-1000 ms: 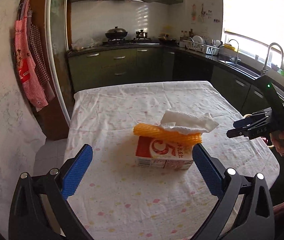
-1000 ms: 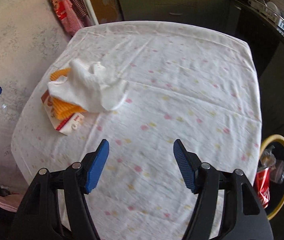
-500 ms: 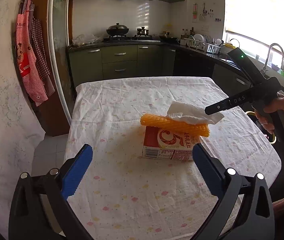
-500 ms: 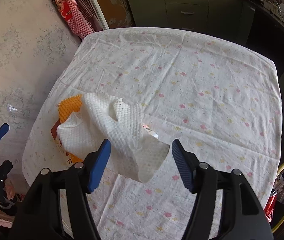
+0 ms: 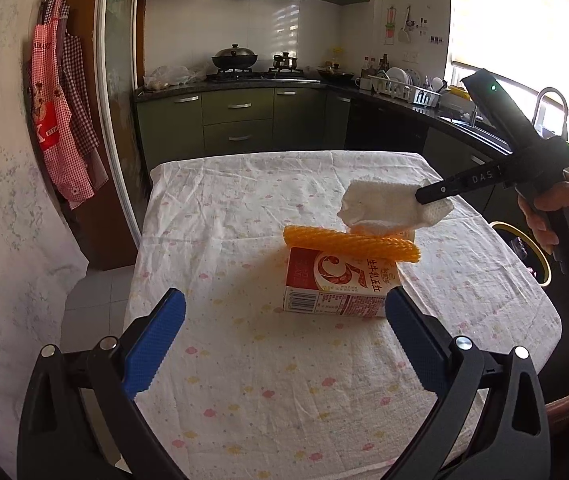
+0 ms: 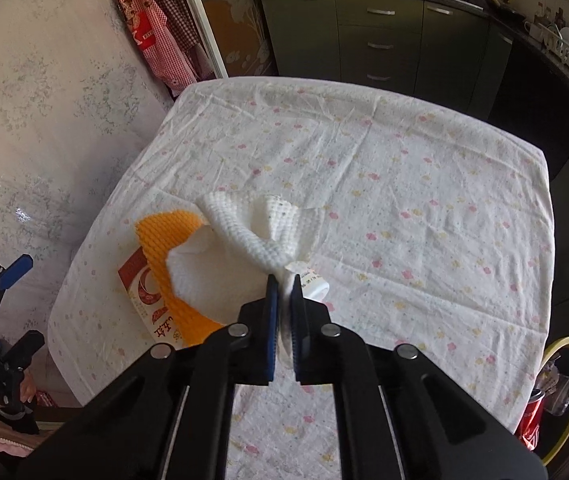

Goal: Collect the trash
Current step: 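Carry the paper towel over the bin and open the right gripper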

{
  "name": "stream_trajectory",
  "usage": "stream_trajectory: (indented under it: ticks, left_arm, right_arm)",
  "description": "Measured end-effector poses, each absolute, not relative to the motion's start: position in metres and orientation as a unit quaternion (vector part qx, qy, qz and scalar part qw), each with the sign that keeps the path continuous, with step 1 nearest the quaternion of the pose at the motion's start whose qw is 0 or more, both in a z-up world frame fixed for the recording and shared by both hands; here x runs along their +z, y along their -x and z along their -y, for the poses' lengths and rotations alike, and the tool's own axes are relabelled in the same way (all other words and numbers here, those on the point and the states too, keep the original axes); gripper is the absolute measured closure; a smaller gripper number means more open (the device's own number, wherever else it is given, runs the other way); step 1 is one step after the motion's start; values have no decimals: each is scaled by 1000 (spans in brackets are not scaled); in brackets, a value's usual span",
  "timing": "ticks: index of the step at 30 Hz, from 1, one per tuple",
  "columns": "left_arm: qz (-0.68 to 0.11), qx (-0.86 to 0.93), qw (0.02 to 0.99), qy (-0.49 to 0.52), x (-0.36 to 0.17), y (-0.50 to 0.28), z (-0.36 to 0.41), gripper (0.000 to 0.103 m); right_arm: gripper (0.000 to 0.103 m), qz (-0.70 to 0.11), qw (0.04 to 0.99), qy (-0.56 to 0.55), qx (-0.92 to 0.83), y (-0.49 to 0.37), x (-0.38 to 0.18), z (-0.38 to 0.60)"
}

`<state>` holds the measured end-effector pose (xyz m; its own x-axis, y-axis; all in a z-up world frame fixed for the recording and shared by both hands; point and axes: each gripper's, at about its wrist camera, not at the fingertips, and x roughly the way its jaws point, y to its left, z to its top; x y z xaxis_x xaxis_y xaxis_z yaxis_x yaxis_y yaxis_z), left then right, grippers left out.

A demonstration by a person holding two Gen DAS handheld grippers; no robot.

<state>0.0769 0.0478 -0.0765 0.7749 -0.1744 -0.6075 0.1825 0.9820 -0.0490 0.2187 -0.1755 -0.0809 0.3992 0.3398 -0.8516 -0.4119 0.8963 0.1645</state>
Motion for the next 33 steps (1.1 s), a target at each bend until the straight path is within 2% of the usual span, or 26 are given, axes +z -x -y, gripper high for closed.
stream_trajectory:
  ticks: [19, 27, 33]
  left_arm:
    - [-324, -107, 940, -12, -77, -78, -38, 5]
    - [-328, -123, 937, -20, -78, -81, -22, 5]
    - [-332, -142, 932, -26, -79, -87, -4, 5]
  right_arm:
    - [97, -440, 877, 5, 196, -196, -26, 223]
    - [97, -446, 890, -38, 88, -170, -35, 325]
    - [97, -466, 881, -74, -25, -145, -61, 423]
